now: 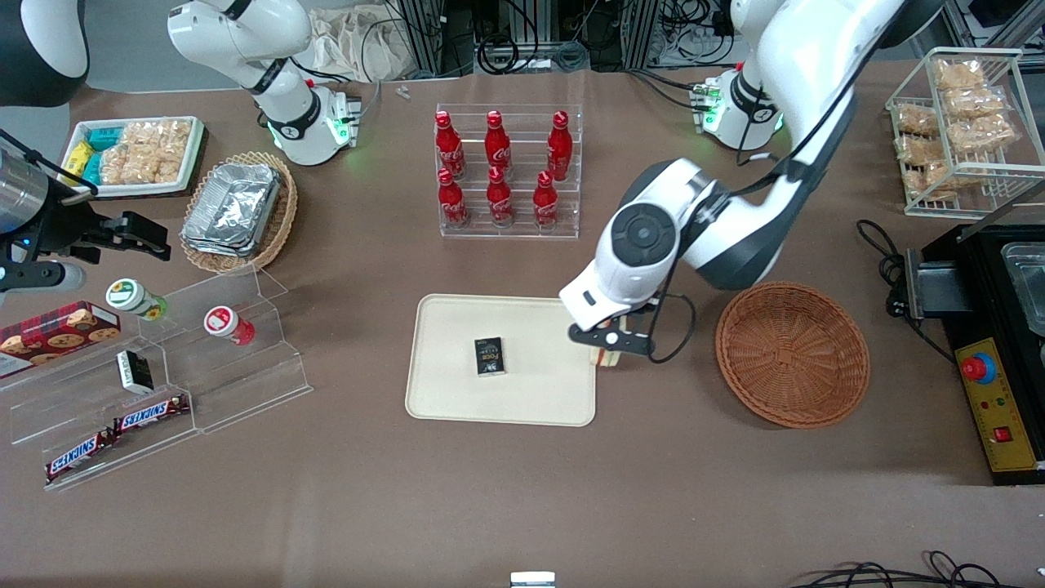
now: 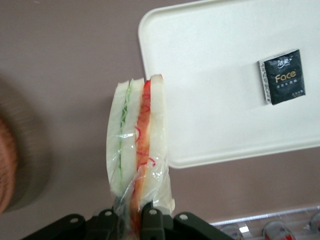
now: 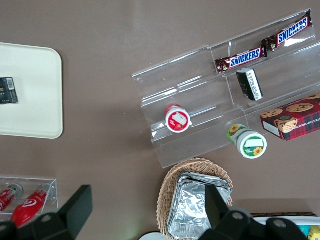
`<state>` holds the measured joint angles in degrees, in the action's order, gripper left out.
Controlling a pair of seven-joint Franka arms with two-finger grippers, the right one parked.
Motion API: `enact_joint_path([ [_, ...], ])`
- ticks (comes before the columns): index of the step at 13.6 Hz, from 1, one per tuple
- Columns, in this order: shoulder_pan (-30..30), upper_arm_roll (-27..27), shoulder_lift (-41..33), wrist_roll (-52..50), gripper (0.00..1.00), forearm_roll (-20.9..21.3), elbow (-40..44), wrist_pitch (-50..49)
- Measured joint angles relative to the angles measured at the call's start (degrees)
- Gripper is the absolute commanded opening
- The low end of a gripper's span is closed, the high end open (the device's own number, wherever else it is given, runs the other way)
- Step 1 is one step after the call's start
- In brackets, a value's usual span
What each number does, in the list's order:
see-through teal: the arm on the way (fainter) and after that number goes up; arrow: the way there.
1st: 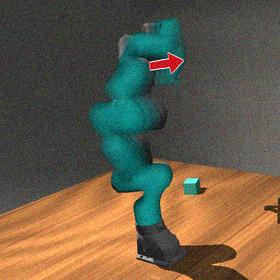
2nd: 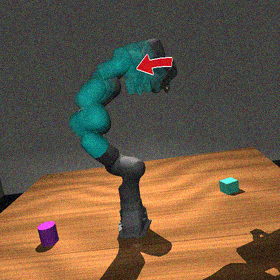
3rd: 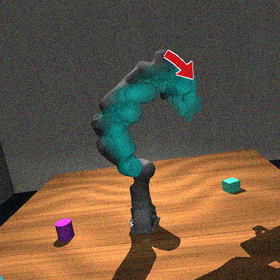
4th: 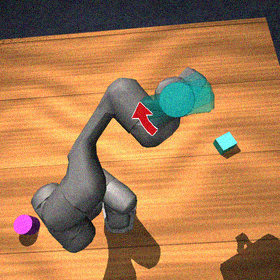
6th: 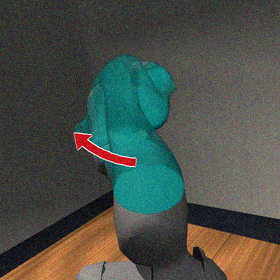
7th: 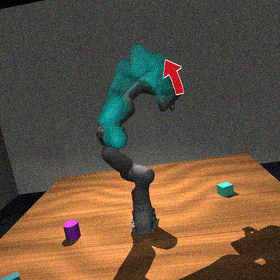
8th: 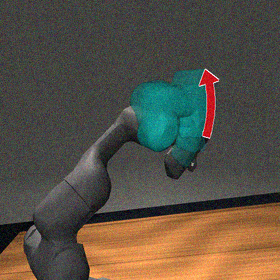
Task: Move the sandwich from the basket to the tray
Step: 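Carry the sandwich with the left gripper over to the cream tray, then lower the sandwich onto the tray and open the left gripper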
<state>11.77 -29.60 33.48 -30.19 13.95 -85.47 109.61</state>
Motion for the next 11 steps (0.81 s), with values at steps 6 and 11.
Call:
enact_joint_path([
  [6,9.67,8.15,8.50,-2.87,0.00,0.11,6.04,5.27],
  [11,10.21,10.00,13.29,-3.08,0.90,0.17,8.65,8.14],
])
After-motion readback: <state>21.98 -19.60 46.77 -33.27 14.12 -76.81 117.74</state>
